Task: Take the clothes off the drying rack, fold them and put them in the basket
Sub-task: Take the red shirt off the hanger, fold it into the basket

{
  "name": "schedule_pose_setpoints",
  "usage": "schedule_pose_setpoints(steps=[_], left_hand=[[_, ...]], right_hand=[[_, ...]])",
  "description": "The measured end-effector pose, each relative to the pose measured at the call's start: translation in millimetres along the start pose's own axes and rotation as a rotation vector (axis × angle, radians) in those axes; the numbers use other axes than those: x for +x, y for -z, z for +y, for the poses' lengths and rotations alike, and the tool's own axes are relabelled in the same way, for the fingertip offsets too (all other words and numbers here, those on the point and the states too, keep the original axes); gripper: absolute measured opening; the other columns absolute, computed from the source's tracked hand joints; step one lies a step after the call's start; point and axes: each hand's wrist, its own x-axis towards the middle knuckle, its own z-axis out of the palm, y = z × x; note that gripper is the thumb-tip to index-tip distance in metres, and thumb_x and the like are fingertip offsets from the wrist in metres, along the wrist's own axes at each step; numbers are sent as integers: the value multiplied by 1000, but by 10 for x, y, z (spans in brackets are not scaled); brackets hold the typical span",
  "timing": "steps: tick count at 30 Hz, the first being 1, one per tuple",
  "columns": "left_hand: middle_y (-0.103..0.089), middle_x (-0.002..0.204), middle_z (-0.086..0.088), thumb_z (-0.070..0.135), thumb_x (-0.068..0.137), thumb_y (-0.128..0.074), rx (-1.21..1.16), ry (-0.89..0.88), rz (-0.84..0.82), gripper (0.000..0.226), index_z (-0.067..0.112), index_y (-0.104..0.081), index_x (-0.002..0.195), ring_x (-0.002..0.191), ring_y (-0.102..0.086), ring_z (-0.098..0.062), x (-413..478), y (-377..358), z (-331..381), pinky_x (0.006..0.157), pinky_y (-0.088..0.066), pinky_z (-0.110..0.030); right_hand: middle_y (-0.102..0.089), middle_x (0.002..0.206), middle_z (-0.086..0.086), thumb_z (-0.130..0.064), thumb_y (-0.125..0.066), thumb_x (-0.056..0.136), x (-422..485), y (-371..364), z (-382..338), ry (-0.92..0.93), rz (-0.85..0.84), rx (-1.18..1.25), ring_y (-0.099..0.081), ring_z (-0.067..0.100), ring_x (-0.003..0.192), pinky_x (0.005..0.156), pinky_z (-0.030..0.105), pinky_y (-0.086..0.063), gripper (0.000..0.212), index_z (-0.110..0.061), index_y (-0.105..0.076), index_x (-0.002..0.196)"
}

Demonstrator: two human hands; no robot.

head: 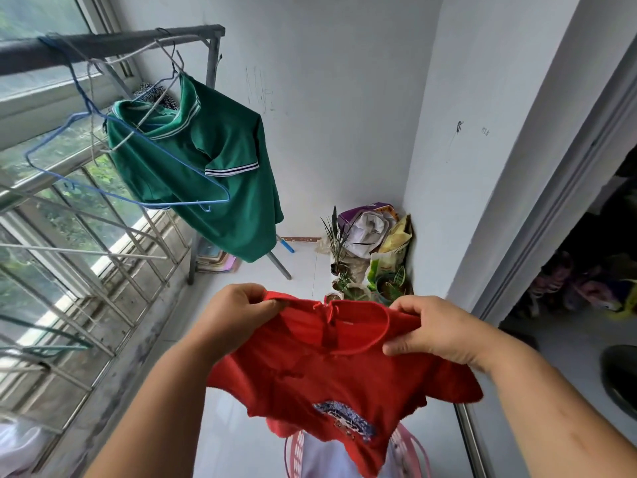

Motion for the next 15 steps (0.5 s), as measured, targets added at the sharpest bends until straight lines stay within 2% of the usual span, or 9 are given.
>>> schedule_pose_setpoints(steps=[3,6,8,10,13,15], left_hand=[[-68,67,-4,63,56,-82,-47,18,-177,54,16,-69,77,61,-61,-14,-38,94,-22,64,-52,-33],[-71,81,-13,71,36,-85,-124,-8,-311,68,22,-70,81,74,-67,-23,-38,123,-45,79,-57,-43],[-71,93,-18,65,38,-88,-143,-30,-365,66,25,-72,86,87,-69,-34,-25,132,-60,88,-55,-52],[-70,96,-19,57,45,-89,-152,-45,-385,58,25,-72,90,95,-67,-38,-26,145,-73,90,-53,-54],[-71,88,-14,49,53,-84,-144,-57,-348,43,24,-73,86,81,-67,-27,-23,116,-87,88,-56,-49],[-66,74,-7,43,62,-85,-127,-67,-237,31,23,-71,80,71,-60,-19,-3,59,-93,76,-55,-41]], right_hand=[[-71,72,-8,-34,-82,74,43,-30,28,22,165,77,-63,5,69,68,24,-47,17,-21,-72,80],[-74,72,-5,-35,-76,79,63,-68,20,16,292,295,-65,2,63,65,24,-48,17,-19,-72,83],[-74,73,-6,-39,-74,79,78,-74,19,15,334,311,-64,3,63,67,26,-48,17,-22,-73,80],[-74,73,-3,-46,-73,74,80,-67,30,18,354,342,-64,7,65,68,28,-48,21,-25,-74,78],[-74,80,4,-47,-73,71,73,-26,58,22,365,376,-63,11,70,72,30,-48,25,-23,-74,80],[-71,81,4,-46,-74,72,61,-12,60,41,323,387,-61,10,75,77,28,-46,28,-20,-74,83]])
